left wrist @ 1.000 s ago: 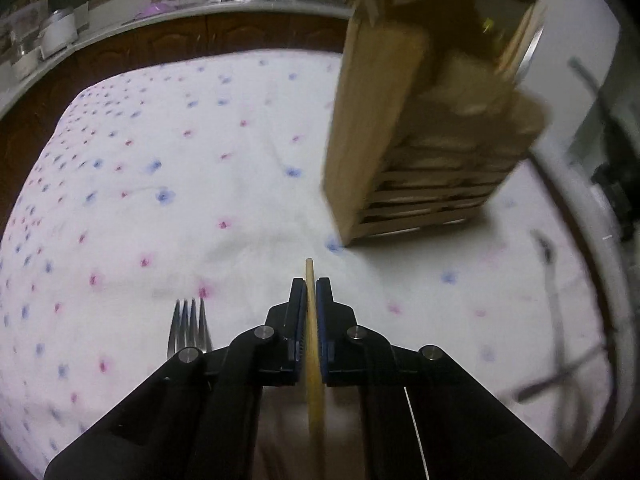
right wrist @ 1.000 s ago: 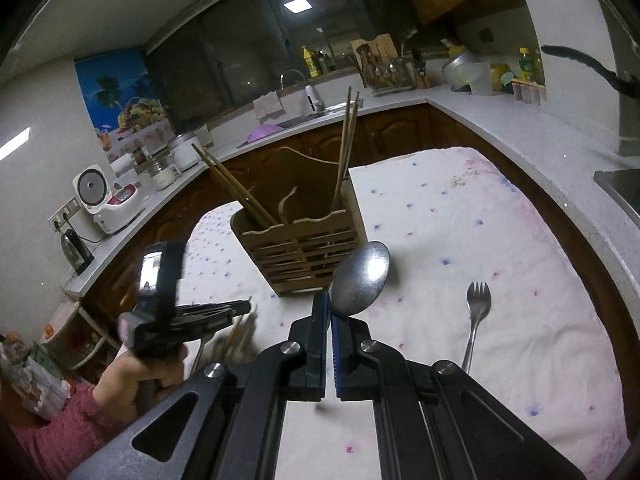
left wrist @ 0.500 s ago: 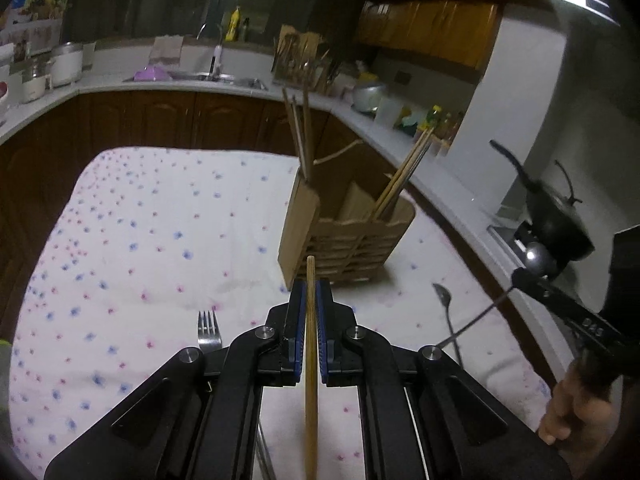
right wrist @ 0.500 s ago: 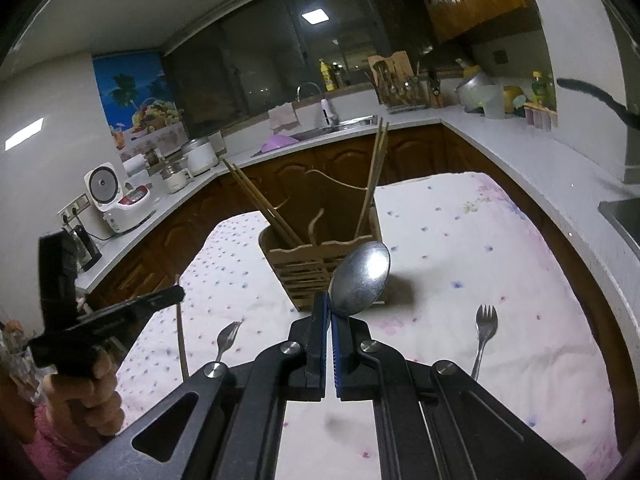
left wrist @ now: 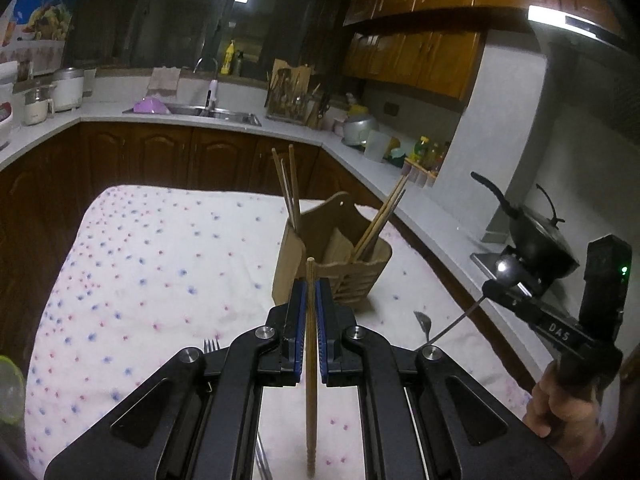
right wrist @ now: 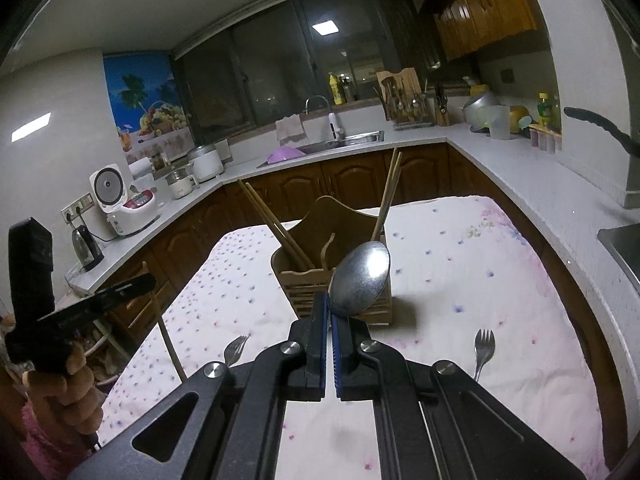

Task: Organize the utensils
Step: 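Lift the spoon and chopstick and carry them above the wooden holder, then lower the spoon and chopstick down into the wooden holder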

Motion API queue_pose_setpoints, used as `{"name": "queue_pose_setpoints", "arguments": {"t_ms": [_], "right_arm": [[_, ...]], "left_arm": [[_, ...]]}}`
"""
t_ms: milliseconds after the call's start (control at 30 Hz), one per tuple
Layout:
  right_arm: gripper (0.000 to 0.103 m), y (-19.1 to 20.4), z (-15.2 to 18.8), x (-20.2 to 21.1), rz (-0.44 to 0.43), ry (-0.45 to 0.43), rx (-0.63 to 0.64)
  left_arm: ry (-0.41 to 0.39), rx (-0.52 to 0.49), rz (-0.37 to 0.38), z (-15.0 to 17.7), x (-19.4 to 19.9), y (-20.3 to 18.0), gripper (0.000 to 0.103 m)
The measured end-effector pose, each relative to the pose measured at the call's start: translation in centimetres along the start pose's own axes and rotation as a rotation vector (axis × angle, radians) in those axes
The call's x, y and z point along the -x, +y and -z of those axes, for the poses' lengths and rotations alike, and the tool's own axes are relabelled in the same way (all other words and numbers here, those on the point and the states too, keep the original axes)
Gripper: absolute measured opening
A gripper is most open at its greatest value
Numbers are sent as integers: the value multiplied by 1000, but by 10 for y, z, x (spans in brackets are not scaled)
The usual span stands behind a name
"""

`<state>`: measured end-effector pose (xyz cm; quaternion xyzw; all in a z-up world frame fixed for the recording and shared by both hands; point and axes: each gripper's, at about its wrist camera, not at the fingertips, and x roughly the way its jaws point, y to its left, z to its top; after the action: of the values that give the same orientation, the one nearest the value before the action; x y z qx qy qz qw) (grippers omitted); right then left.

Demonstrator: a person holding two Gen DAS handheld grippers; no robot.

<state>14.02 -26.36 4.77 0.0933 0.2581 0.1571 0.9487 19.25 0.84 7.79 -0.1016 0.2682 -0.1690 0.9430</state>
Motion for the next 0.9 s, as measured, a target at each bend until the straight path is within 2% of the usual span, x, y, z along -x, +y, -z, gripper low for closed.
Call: {"name": "queue_pose_setpoints", "arguments": {"t_ms": [533,900], "right_arm": [[2,-2,-10,-6,12,-21,4],[2,-9,-31,-14,35,-54,14]], "left_arm": [[-96,9,-8,-24,8,0,4],[-226,39,2,-57,9,0,4]]}}
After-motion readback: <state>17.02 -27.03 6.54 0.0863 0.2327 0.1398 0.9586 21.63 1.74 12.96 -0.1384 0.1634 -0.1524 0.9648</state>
